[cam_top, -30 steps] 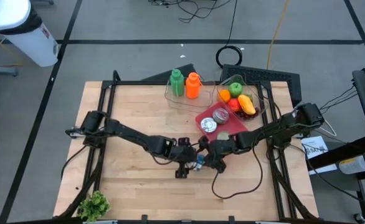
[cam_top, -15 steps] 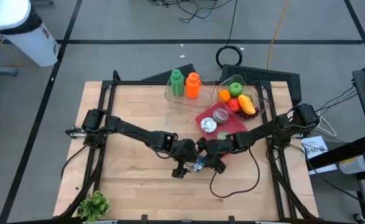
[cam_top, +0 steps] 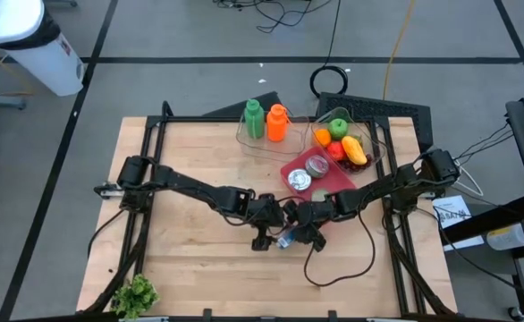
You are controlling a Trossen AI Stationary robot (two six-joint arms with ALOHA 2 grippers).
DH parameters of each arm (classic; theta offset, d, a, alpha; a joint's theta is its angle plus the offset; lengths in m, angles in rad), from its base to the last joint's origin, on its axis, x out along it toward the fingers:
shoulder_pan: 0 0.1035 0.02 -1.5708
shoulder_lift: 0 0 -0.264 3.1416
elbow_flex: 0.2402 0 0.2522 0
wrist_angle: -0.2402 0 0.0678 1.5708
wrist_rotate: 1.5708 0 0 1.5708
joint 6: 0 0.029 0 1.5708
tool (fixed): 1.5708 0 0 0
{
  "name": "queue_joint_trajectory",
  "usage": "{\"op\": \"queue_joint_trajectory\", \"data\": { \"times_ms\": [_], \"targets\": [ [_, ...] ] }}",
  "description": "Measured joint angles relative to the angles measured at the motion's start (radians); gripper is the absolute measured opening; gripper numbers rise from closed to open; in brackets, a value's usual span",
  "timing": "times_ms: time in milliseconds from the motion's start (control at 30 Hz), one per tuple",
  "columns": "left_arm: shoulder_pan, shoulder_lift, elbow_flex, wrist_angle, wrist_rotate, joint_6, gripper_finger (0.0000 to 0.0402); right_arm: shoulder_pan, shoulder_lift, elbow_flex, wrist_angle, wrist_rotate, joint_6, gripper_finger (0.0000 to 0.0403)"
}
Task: Pick & Place Food Item
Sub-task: Put the blue and pink tuna can into the pink bin
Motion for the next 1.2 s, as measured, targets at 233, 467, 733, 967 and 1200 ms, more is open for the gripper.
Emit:
{"op": "queue_joint_trajectory", "data": {
  "times_ms": [233, 467, 733, 967, 1200],
  "targets": [
    [0.012, -0.025, 0.0, -0.025, 0.01, -0.051, 0.0356, 0.006, -0.015, 0.0, -0.017, 0.05, 0.057, 0.0185],
    [-0.012, -0.079, 0.001, -0.058, -0.042, -0.081, 0.0356, 0.061, -0.234, -0.002, -0.189, 0.305, 0.006, 0.0185],
    [-0.027, -0.07, 0.0, -0.061, -0.053, -0.09, 0.0356, 0.098, -0.447, -0.004, -0.598, 0.724, 0.148, 0.0185],
    [-0.027, -0.069, 0.0, -0.044, -0.053, -0.093, 0.0356, 0.083, -0.468, -0.128, -0.673, 0.84, 0.201, 0.0185],
    [-0.031, -0.07, 0.0, -0.041, -0.07, -0.095, 0.0356, 0.101, -0.46, -0.218, -0.585, 0.907, 0.196, 0.0185]
  ]
}}
